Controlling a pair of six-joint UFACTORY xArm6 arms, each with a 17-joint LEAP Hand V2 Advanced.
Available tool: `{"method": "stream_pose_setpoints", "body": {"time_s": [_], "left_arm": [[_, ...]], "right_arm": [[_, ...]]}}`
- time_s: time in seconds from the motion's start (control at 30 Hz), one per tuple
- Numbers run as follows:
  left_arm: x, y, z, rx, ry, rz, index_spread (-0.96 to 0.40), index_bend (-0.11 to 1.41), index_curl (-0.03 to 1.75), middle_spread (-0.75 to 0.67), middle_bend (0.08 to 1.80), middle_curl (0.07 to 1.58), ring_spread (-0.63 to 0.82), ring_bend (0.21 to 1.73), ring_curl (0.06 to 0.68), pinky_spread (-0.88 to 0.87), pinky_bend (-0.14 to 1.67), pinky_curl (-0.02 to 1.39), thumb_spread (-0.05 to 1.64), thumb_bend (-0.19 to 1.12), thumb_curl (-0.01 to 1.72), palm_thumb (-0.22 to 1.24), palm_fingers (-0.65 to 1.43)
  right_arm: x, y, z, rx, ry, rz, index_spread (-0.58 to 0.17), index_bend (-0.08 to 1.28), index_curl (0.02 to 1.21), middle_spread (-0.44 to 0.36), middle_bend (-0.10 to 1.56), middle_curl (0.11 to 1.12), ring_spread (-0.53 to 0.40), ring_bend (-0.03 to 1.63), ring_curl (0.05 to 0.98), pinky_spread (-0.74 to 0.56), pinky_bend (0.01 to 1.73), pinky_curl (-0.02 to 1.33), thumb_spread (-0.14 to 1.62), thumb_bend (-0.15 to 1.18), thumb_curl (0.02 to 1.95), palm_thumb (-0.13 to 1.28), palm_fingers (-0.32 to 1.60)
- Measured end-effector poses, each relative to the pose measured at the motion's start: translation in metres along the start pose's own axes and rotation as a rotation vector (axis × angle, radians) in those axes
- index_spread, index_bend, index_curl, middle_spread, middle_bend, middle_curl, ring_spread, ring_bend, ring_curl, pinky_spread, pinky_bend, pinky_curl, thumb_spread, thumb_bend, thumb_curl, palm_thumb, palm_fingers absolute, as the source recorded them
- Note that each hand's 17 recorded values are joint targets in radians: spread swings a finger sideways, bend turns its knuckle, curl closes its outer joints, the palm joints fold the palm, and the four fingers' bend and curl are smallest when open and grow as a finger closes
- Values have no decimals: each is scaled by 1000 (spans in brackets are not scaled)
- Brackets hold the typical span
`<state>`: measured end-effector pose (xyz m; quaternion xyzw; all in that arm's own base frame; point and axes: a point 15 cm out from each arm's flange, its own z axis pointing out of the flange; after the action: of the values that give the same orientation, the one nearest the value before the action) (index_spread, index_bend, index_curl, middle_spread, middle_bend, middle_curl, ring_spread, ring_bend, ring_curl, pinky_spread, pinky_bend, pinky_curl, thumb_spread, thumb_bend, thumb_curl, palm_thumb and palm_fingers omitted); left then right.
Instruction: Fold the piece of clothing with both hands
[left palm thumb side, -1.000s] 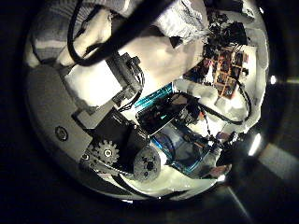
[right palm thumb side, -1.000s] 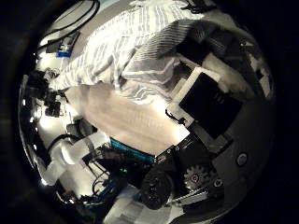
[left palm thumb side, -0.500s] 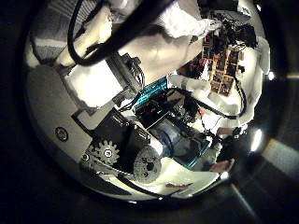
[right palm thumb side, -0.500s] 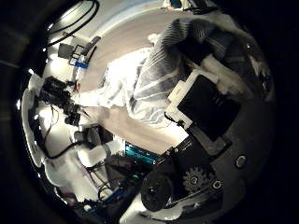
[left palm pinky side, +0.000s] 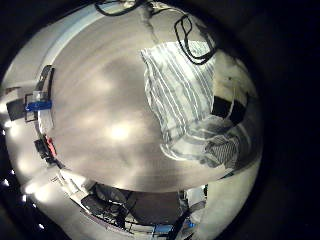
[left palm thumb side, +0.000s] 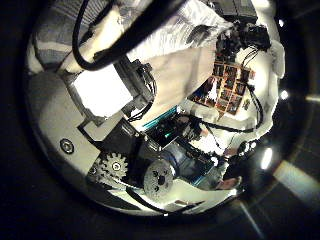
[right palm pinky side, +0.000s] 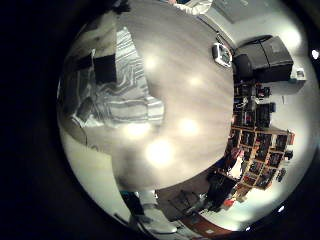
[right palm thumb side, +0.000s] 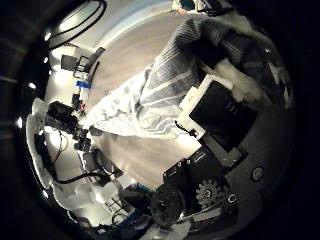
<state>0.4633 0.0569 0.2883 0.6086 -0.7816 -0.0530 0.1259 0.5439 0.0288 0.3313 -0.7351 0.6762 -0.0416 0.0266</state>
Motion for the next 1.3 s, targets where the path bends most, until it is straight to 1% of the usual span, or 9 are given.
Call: {"method": "stream_pose_setpoints", "body": {"time_s": [0.27,0.37,0.43,0.53,0.63,0.7,0.9,1.1,1.3], "left_arm": [[-22,-63,32,-2,19,-56,-766,282,1309,-534,988,927,-461,1267,513,-613,961,663,1127,-23,410,606,896],[-22,-79,45,5,26,-67,-720,220,1264,-499,891,912,-435,1134,506,-579,928,694,1133,-31,397,568,493],[-22,-94,50,39,24,-70,-626,150,1207,-378,662,853,-333,1084,481,-458,824,688,1139,-36,385,533,78],[-22,-112,54,92,38,-89,-467,150,1121,-177,463,741,-137,1004,427,-223,685,647,1145,-31,370,494,-102],[-21,-128,48,163,72,-115,-302,139,1018,21,321,640,41,925,379,16,601,590,1151,-26,358,472,-114],[-20,-135,38,210,91,-131,-197,123,942,146,258,588,150,880,356,152,576,561,1156,-24,352,463,-123],[-3,-124,14,224,82,-104,23,109,716,419,158,465,395,737,287,434,493,477,1165,-25,334,415,-163],[11,-109,-10,242,65,-78,99,129,559,493,149,375,491,672,252,533,436,416,1165,-20,323,395,-124],[40,-66,19,127,93,-44,118,139,461,507,153,313,524,633,234,554,405,381,1172,-16,318,403,-97]], "right_arm": [[-7,-38,69,-70,-19,24,-287,1070,895,-151,1328,839,-193,1445,678,-184,1310,806,861,-10,1051,992,1111],[-6,-59,70,3,-18,32,-290,1033,889,-155,1291,825,-196,1440,674,-196,1307,817,904,-58,1002,837,1064],[-2,-75,69,64,-17,38,-307,927,870,-161,1235,799,-200,1405,655,-231,1276,795,969,-59,941,736,979],[18,-88,61,125,-13,65,-341,600,803,-189,1058,742,-240,1399,640,-346,1292,769,1094,-29,842,681,600],[58,-95,44,190,2,121,-394,444,726,-206,890,682,-272,1333,598,-390,1290,729,1189,-25,746,637,382],[83,-94,29,222,13,151,-431,387,662,-239,806,639,-284,1304,557,-392,1269,685,1227,-30,688,597,400],[106,-85,5,281,-59,181,-484,419,619,-258,711,584,-290,1183,493,-267,1075,627,1269,-21,563,520,297],[124,-65,-9,279,-73,206,-486,408,578,-233,703,560,-270,1147,451,-119,951,563,1276,-18,487,517,345],[130,-16,23,183,-82,225,-465,280,529,-224,675,544,-280,1197,452,-175,1021,562,1272,-18,438,514,466]]}}
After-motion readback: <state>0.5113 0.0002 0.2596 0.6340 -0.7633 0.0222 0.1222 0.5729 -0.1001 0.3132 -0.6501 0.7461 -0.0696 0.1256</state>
